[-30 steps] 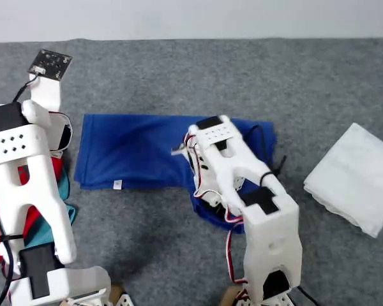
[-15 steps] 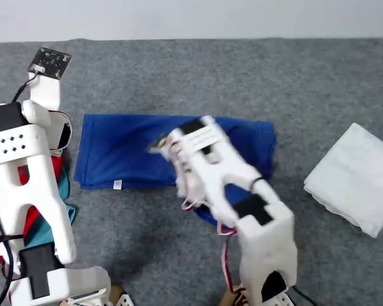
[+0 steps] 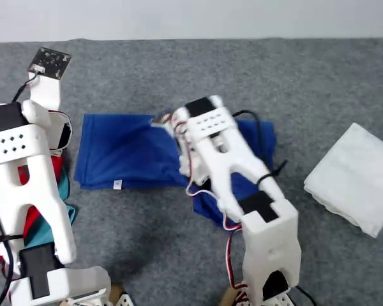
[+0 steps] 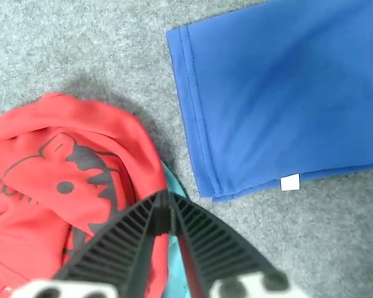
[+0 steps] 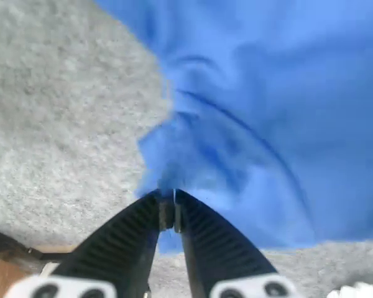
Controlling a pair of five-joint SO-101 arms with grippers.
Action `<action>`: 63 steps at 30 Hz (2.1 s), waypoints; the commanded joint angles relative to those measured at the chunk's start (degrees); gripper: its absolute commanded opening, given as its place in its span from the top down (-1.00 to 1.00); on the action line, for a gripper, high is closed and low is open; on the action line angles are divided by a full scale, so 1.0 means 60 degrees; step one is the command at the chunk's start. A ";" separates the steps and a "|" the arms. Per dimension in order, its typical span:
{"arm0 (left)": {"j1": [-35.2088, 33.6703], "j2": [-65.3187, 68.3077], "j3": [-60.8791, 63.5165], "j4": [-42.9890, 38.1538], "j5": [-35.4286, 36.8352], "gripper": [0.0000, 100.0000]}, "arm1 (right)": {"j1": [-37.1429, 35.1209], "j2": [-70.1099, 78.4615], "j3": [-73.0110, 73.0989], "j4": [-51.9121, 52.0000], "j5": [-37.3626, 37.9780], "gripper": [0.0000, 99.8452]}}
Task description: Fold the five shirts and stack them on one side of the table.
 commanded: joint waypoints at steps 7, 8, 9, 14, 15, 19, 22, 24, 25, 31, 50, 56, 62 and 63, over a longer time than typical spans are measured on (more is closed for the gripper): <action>0.0044 -0.0396 -0.0051 -0.0147 -0.0059 0.99 | -0.0359 -0.0022 -0.0278 0.0403 0.0117 0.98; 0.0044 -0.0396 -0.0051 -0.0147 -0.0059 0.99 | -0.0374 0.0037 -0.0278 0.0388 0.0117 0.98; 0.0044 -0.0396 -0.0051 -0.0147 -0.0059 0.99 | -0.0374 0.0110 -0.0278 0.0300 0.0103 0.98; 0.0044 -0.0396 -0.0051 -0.0132 -0.0059 0.99 | -0.0623 0.0769 -0.0278 -0.0256 0.0073 0.98; 0.0044 -0.0396 -0.0051 -0.0132 -0.0044 0.99 | -0.0769 0.0989 -0.0278 -0.0300 0.0088 0.98; 0.0044 -0.0396 -0.0051 -0.0117 -0.0044 0.99 | -0.0989 0.1692 -0.0352 -0.0242 0.0117 0.98; 0.0029 -0.0425 -0.0051 -0.0088 -0.0044 0.99 | -0.0857 0.1341 -0.0718 0.0256 0.0073 0.98; 0.0029 -0.0410 -0.0051 -0.0103 -0.0044 0.99 | -0.0769 0.0842 -0.0762 0.0432 0.0073 0.98; 0.0029 -0.0410 -0.0051 -0.0132 -0.0044 0.99 | -0.0740 0.0491 -0.0601 0.0447 0.0073 0.98; 0.0029 -0.0469 -0.0051 -0.0132 -0.0029 0.99 | -0.0330 -0.2132 0.2022 0.0388 0.0147 0.98; 0.0059 -0.0410 -0.0051 -0.0147 0.0000 0.99 | 0.2513 -0.3978 0.8410 -0.3465 0.1201 0.98; 0.0674 -0.0469 -0.0051 -0.0088 0.0015 0.99 | 0.2498 -0.5429 0.6725 -0.1810 0.1143 0.98; 0.1495 -0.0440 -0.0066 -0.0132 0.0586 0.99 | 0.2557 -0.7377 0.5289 -0.0432 0.0484 0.98; 0.1700 -0.0396 -0.0066 -0.0132 0.0601 0.99 | 0.2615 -0.7685 0.5158 -0.0168 0.0366 0.98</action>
